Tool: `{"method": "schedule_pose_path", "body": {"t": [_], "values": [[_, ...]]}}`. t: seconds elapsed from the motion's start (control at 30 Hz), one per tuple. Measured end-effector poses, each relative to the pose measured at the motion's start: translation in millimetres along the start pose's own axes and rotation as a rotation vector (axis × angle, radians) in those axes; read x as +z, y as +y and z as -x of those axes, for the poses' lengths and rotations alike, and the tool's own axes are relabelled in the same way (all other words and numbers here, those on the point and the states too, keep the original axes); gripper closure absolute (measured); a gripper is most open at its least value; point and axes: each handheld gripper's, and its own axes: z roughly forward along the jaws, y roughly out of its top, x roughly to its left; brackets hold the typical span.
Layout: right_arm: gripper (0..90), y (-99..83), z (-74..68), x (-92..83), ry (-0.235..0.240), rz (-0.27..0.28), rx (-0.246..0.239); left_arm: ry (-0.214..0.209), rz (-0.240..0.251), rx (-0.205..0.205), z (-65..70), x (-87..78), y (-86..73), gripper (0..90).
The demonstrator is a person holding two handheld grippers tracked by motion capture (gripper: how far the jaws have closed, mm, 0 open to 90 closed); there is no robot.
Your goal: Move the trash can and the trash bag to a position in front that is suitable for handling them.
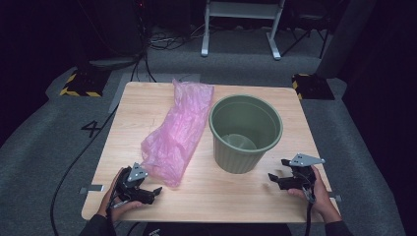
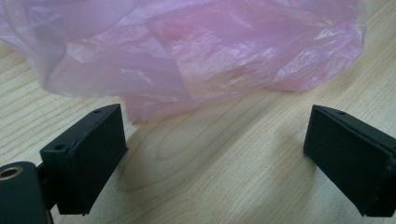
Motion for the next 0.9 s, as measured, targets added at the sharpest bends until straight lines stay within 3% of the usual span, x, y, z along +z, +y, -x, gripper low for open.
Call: {"method": "schedule_pose_path", "body": {"t": [0.47,0.9], "values": [[19.4,18.0,-7.8,-13.7,-0.022,0.060,-0.055,0.000,0.000,-0.001,0.0,0.0,0.0,5.4],[19.2,33.7,-11.2,-22.7,-0.033,0.100,-0.068,0.000,0.000,0.000,0.0,0.0,0.0,5.3]]}}
